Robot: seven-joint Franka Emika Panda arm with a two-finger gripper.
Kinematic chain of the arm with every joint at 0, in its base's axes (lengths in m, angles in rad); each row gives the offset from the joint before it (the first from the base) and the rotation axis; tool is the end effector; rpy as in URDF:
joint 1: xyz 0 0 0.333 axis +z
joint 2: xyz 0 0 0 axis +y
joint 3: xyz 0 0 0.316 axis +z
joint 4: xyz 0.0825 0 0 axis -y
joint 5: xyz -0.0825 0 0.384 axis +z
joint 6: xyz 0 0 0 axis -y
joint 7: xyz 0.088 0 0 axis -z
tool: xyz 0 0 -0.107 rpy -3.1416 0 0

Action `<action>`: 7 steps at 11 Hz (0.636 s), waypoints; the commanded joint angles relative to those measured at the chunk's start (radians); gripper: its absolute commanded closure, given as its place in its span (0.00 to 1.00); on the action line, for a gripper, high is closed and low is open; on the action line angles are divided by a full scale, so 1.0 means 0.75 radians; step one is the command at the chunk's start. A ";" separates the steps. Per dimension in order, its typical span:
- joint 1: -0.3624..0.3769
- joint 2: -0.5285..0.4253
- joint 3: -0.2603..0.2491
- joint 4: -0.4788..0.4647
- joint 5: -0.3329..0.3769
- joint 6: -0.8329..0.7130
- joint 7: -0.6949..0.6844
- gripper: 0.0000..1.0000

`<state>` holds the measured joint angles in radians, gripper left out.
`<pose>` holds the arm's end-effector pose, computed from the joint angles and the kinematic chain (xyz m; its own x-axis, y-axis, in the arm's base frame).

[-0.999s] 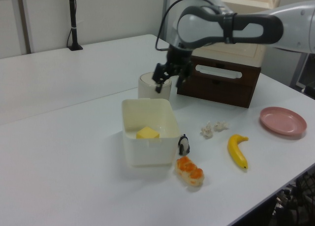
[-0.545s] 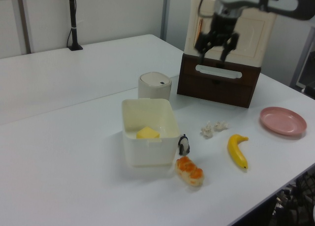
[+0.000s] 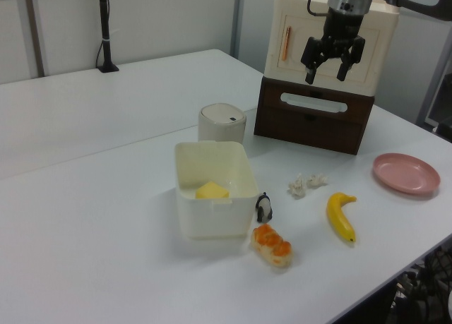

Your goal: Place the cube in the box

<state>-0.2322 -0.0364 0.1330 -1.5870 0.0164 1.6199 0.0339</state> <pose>0.5461 -0.0512 0.6412 0.9887 -0.1330 0.0685 -0.1324 -0.9911 -0.0139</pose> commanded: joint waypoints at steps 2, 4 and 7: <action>0.009 -0.021 -0.001 -0.019 -0.006 -0.033 -0.023 0.00; 0.013 -0.021 0.005 -0.023 -0.003 -0.033 -0.011 0.00; 0.009 -0.015 0.025 -0.015 0.045 -0.033 -0.002 0.00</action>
<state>-0.2300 -0.0355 0.1443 -1.5905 0.0175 1.6176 0.0296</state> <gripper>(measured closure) 0.000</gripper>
